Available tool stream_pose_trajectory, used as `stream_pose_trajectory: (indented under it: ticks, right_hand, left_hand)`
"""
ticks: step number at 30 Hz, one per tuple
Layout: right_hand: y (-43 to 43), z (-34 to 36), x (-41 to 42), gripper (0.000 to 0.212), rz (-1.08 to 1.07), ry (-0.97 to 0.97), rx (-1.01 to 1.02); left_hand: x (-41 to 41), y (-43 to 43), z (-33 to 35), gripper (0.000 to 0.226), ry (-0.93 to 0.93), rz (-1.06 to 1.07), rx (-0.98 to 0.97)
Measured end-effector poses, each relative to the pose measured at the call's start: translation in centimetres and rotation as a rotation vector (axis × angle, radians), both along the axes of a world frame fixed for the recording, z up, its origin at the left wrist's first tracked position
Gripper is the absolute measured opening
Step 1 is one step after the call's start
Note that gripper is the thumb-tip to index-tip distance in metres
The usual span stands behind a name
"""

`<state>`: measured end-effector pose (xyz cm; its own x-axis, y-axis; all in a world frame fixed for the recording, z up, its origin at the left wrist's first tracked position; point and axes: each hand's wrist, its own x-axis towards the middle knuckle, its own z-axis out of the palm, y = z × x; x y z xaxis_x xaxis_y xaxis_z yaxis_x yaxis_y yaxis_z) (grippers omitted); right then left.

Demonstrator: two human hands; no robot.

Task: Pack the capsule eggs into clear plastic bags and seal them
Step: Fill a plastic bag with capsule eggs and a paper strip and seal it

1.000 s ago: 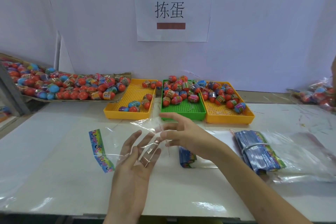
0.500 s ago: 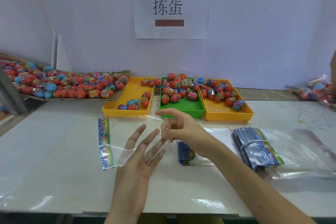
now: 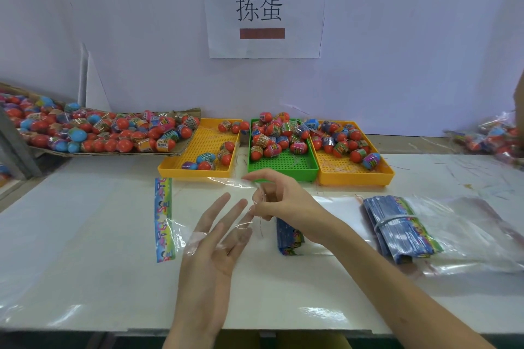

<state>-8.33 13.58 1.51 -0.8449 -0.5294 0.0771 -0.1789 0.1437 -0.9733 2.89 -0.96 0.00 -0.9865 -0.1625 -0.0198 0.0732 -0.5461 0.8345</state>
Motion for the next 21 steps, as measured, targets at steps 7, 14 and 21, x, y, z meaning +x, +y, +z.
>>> stream_pose_trajectory:
  ticks: [7, 14, 21]
  right_hand:
    - [-0.01, 0.11, 0.24, 0.044, 0.001, 0.024, -0.009]
    - [0.14, 0.17, 0.36, 0.051, 0.001, 0.039, -0.02]
    - [0.1, 0.2, 0.56, 0.056, 0.025, 0.025, -0.016]
  left_hand:
    - [-0.07, -0.11, -0.19, 0.05, -0.012, -0.029, -0.026]
    - [0.04, -0.06, -0.28, 0.045, -0.003, -0.041, -0.057]
    - [0.12, -0.1, -0.14, 0.047, 0.002, -0.008, -0.109]
